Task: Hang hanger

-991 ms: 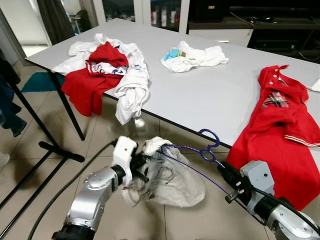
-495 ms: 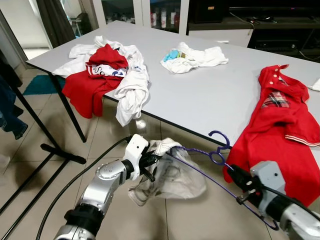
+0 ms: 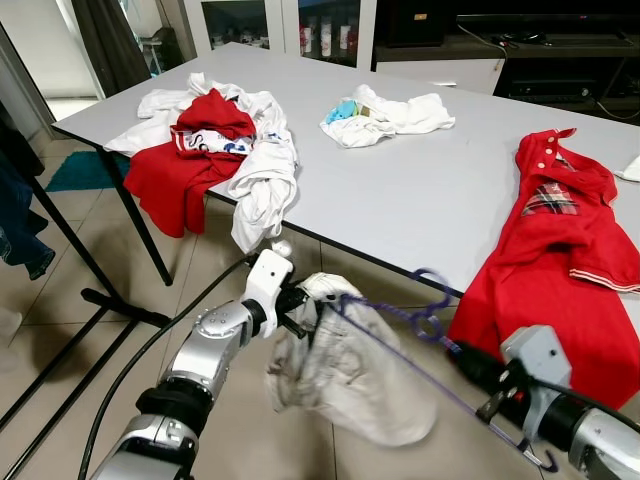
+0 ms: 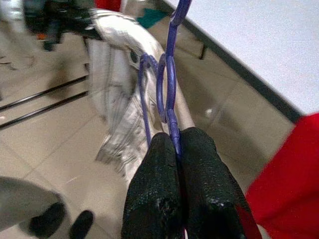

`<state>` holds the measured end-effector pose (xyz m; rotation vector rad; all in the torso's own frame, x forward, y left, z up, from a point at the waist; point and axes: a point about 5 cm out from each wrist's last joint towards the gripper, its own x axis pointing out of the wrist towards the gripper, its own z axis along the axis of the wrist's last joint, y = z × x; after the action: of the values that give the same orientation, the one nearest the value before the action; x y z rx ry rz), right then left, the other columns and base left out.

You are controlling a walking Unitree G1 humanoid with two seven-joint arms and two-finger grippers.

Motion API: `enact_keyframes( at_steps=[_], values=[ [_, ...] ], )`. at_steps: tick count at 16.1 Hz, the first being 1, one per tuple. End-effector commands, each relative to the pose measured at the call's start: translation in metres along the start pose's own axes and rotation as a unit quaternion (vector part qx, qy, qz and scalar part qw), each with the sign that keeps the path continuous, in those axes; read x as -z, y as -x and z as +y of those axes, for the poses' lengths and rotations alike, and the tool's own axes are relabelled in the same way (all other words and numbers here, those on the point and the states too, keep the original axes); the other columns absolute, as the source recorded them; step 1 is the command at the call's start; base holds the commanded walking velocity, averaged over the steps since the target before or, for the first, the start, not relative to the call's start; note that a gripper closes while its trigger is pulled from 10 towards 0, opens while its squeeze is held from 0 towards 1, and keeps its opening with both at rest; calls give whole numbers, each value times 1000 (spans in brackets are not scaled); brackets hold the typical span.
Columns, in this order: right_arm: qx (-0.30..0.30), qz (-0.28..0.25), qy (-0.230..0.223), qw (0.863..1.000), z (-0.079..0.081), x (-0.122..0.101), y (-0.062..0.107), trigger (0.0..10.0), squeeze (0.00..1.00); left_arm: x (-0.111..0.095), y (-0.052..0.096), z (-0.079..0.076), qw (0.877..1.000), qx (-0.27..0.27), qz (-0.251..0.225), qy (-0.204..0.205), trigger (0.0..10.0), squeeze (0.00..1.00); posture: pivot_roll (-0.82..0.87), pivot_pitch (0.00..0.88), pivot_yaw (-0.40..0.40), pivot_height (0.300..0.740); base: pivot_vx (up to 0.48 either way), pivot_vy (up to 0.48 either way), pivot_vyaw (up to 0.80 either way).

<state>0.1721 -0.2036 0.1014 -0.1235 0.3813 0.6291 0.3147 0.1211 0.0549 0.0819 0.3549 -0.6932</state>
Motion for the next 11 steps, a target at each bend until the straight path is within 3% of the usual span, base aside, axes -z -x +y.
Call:
enact_keyframes(
  at_steps=[1, 4, 6, 11],
  values=[
    [-29, -8, 6, 1000, 6, -6, 2, 10000, 0, -10, 0, 7, 1000, -11, -20, -10, 10000, 0, -167, 0, 56, 740, 0, 0, 0],
    [-64, 4, 5, 998, 6, -8, 10, 10000, 0, -16, -2, 14, 999, -17, -22, -18, 10000, 0, -175, 0, 61, 740, 0, 0, 0],
    [-114, 11, 7, 993, 18, -10, 14, 10000, 0, -19, -3, 17, 999, -21, -23, -19, 10000, 0, -181, 0, 63, 740, 0, 0, 0],
    [-163, 8, -17, 986, 39, -11, 5, 10000, 0, -20, -7, 15, 999, -18, -25, -23, 10000, 0, -187, 0, 67, 740, 0, 0, 0]
  ],
)
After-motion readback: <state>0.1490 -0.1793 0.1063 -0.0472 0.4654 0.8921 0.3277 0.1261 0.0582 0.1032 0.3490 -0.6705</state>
